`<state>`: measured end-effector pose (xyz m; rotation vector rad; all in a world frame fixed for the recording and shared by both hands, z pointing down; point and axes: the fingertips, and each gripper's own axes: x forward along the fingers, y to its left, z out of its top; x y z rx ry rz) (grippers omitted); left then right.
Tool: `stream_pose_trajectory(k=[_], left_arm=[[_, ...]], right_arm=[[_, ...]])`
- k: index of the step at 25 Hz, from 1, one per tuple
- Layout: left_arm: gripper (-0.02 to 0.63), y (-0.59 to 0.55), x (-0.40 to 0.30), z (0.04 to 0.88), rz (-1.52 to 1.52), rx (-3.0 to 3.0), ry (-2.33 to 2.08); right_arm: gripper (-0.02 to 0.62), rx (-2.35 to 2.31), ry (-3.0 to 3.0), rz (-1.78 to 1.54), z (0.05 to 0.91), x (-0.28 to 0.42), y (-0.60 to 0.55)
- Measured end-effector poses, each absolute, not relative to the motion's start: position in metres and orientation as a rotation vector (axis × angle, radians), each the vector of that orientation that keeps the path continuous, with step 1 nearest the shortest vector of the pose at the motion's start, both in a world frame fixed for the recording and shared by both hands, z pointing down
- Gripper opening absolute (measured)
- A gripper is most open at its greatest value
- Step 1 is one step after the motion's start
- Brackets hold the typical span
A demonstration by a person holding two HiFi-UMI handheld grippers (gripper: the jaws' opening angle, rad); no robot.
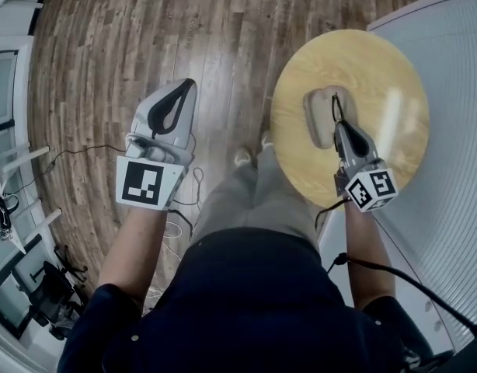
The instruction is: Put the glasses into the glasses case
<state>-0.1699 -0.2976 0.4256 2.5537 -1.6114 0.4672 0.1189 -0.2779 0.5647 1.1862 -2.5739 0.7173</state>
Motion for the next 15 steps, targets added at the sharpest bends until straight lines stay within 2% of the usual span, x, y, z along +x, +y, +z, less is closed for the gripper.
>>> stream_pose_trajectory(k=[15], left_arm=[[0.003,-0.300,-0.198,0.470,0.563,2.462,-1.607]], right_arm=[[0.034,1.121,-2.494,0.805,0.621,0.107,-0.278]])
